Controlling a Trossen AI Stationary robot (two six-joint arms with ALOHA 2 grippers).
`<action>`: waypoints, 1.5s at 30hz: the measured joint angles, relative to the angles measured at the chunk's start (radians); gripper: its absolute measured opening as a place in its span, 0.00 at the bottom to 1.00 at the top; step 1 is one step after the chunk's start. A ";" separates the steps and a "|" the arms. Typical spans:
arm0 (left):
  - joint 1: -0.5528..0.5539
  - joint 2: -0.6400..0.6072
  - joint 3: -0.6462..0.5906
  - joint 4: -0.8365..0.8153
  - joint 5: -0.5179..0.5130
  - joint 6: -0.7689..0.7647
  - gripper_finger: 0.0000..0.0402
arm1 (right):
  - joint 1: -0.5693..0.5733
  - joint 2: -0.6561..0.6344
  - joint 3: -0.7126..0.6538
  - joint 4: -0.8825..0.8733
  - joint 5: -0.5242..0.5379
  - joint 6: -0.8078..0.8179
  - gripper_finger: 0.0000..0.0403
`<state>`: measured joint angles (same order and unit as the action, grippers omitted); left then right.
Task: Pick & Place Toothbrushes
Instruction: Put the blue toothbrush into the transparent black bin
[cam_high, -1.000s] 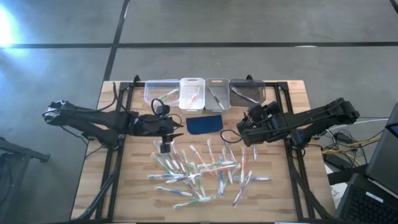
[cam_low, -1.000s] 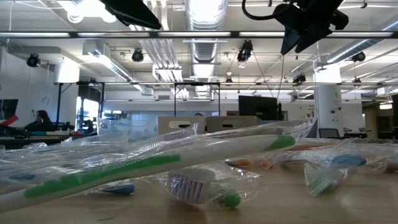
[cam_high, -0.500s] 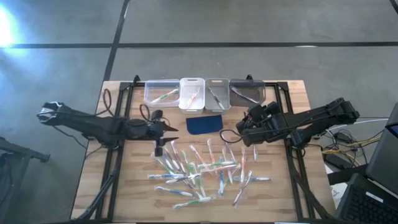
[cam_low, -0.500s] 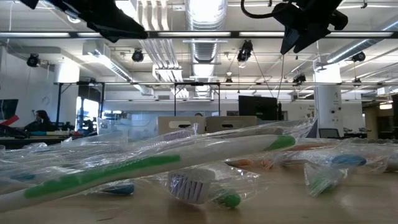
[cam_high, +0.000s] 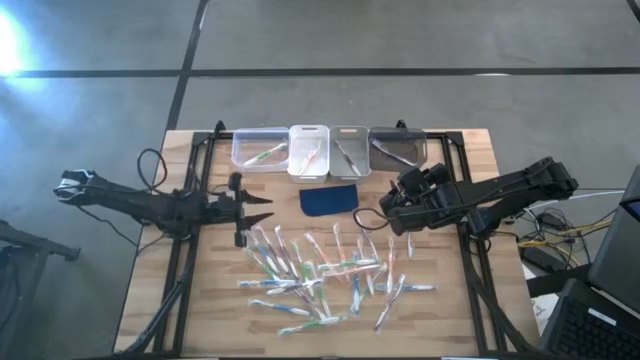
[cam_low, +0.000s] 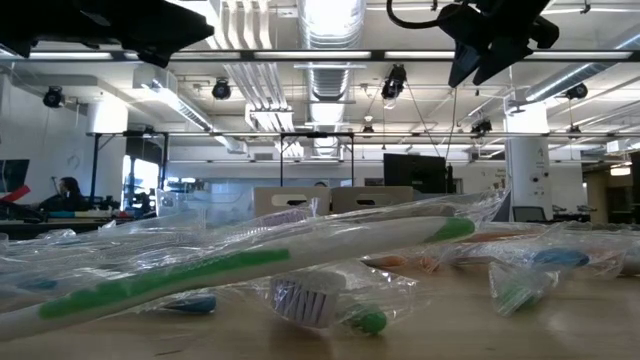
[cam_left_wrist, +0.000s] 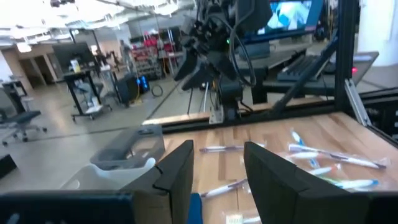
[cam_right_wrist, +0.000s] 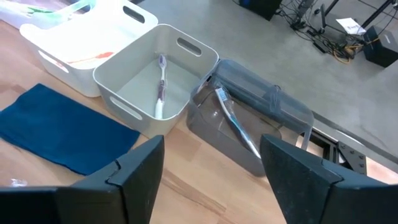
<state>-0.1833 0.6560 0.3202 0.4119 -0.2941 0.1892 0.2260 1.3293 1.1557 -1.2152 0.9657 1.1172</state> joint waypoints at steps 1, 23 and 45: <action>0.000 -0.012 -0.008 0.000 0.000 0.001 0.37 | 0.000 0.000 0.000 0.000 0.000 0.000 0.66; 0.000 -0.051 -0.056 -0.010 0.000 0.089 0.37 | 0.000 0.001 0.000 0.066 0.001 0.000 0.84; 0.001 -0.051 -0.056 -0.087 -0.030 0.234 0.37 | -0.005 0.000 0.000 0.275 0.064 -0.073 0.83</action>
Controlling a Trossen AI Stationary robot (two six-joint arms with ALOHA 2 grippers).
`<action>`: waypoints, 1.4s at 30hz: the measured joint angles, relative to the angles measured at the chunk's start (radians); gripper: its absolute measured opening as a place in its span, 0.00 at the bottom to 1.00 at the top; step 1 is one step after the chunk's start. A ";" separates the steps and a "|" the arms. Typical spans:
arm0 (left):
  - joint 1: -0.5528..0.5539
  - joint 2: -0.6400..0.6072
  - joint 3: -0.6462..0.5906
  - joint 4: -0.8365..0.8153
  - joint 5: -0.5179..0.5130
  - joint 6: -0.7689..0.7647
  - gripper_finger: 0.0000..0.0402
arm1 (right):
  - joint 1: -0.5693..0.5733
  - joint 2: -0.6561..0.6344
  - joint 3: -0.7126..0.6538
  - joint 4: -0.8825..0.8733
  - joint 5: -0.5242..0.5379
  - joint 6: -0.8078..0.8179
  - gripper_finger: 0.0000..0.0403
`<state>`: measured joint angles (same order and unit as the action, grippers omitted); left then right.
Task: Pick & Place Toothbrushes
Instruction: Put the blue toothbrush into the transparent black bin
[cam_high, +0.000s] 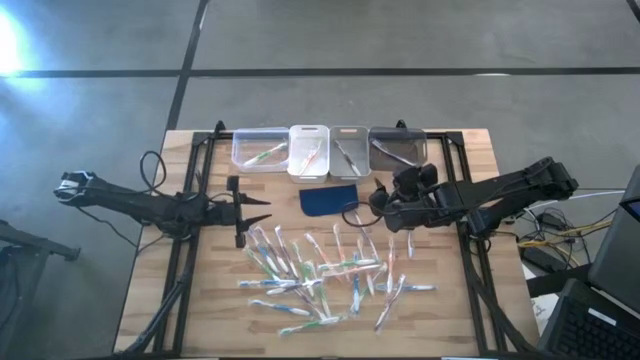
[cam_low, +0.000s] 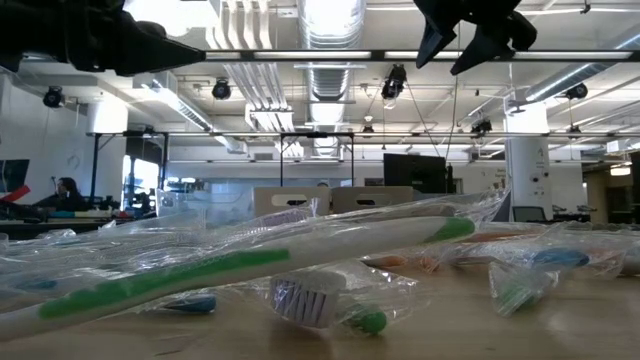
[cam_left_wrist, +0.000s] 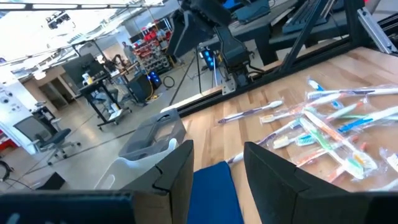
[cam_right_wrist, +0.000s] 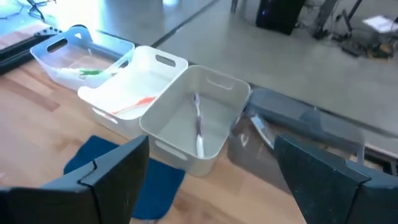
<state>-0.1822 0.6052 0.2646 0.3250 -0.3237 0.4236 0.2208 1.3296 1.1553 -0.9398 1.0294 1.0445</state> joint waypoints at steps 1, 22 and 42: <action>0.000 0.000 0.000 0.001 0.000 0.000 0.37 | 0.000 0.000 0.000 0.007 0.009 -0.019 0.83; 0.000 0.000 0.002 0.076 0.000 -0.026 0.37 | -0.031 0.000 0.000 0.472 0.036 -0.675 0.65; 0.000 0.000 0.000 0.006 0.000 -0.036 0.37 | -0.005 -0.001 0.000 0.301 -0.349 -0.824 0.49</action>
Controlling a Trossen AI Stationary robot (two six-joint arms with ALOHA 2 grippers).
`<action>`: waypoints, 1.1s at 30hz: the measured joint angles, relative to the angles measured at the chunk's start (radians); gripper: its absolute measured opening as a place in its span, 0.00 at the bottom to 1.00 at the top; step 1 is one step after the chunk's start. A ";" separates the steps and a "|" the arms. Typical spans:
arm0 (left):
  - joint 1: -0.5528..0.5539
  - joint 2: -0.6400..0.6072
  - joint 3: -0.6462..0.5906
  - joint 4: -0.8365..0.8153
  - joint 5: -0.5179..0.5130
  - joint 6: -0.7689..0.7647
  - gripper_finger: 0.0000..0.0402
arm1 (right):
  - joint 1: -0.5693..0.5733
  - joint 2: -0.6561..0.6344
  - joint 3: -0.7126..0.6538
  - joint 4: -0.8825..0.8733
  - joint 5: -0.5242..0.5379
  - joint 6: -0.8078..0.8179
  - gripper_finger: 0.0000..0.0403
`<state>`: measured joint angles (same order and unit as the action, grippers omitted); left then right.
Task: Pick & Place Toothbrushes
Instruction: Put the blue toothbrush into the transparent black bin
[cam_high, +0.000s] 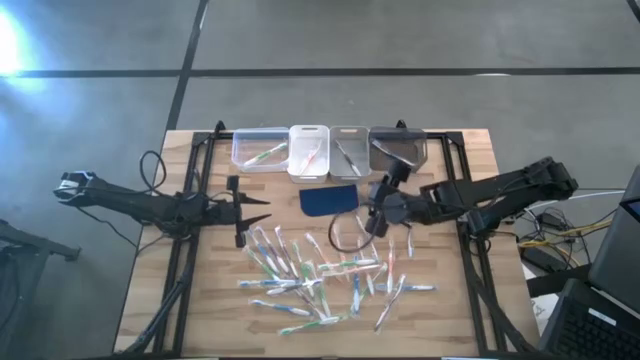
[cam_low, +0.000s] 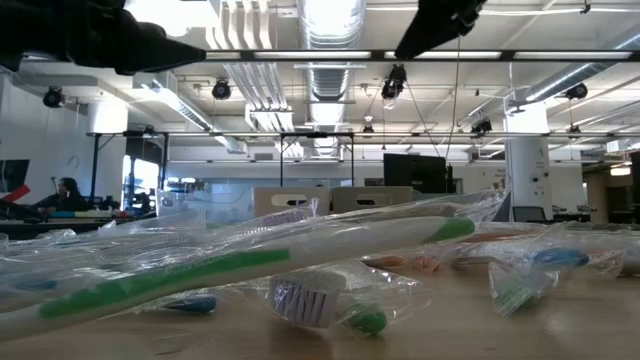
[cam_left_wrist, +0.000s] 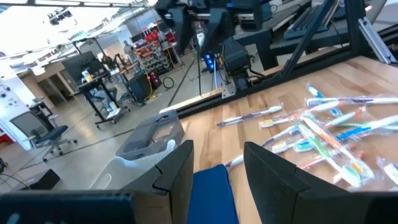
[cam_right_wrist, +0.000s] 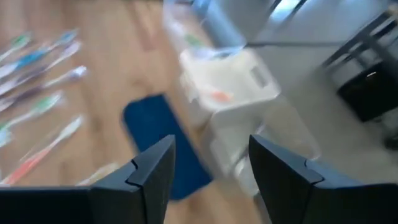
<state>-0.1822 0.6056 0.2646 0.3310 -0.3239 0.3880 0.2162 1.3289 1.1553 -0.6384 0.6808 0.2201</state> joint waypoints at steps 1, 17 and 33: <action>0.000 0.000 0.000 -0.003 0.000 0.000 0.37 | 0.014 0.000 0.000 -0.027 -0.016 0.026 0.48; 0.000 0.001 0.000 -0.015 0.000 -0.034 0.37 | 0.256 0.170 0.048 -0.178 -0.204 0.282 0.34; 0.000 0.001 0.000 -0.042 0.000 -0.109 0.37 | 0.418 0.479 0.323 -0.745 -0.469 0.686 0.30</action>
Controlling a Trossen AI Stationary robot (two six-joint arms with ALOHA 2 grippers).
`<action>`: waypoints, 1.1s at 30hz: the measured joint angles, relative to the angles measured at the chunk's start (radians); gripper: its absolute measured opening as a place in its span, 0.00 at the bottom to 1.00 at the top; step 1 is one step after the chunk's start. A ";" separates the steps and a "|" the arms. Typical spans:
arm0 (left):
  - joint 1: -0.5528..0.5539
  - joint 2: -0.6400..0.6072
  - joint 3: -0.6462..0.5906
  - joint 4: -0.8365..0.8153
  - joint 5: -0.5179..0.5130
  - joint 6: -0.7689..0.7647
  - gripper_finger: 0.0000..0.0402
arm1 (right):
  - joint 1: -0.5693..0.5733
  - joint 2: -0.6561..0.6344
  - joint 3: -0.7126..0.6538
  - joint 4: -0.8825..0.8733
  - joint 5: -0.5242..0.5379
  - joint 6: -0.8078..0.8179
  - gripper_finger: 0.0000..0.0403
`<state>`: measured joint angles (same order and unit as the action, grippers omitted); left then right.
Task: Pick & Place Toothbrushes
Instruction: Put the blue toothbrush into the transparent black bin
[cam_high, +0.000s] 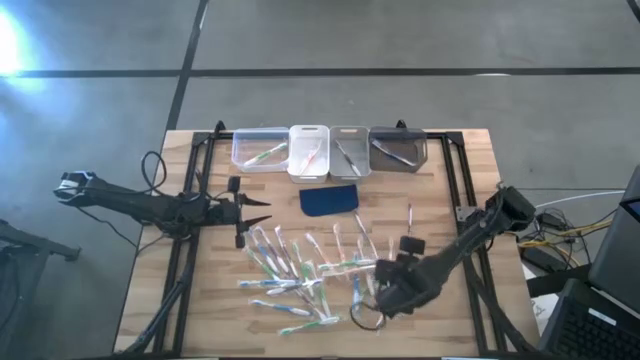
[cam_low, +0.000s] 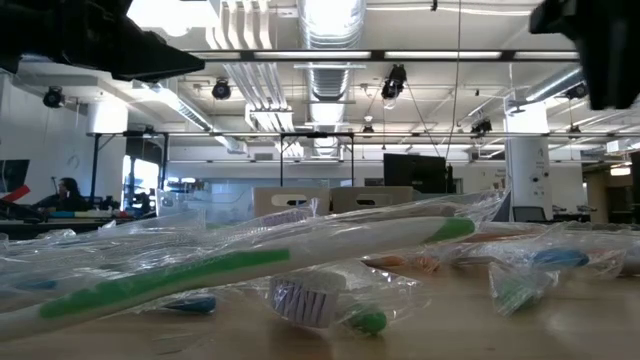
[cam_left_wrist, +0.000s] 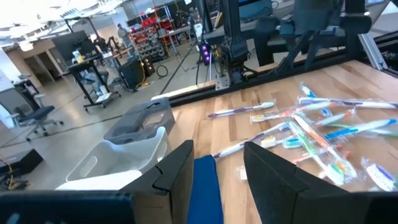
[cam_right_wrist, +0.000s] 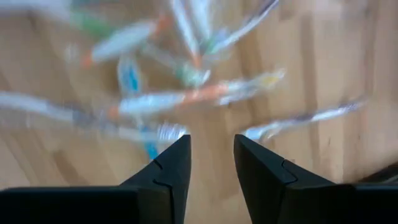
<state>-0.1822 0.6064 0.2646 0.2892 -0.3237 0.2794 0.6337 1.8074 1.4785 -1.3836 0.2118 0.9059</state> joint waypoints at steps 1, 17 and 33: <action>0.000 0.000 0.000 -0.003 0.000 -0.001 0.37 | 0.016 0.007 -0.005 0.000 -0.012 0.001 0.31; 0.000 0.002 -0.009 -0.054 0.007 -0.146 0.37 | 0.172 0.012 -0.192 0.056 -0.097 0.207 0.41; 0.000 0.003 -0.009 -0.054 0.011 -0.142 0.37 | 0.177 -0.136 -0.447 0.388 -0.187 0.304 0.39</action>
<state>-0.1821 0.6090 0.2558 0.2355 -0.3122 0.1371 0.8108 1.6712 1.0316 -0.9958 0.0246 1.2100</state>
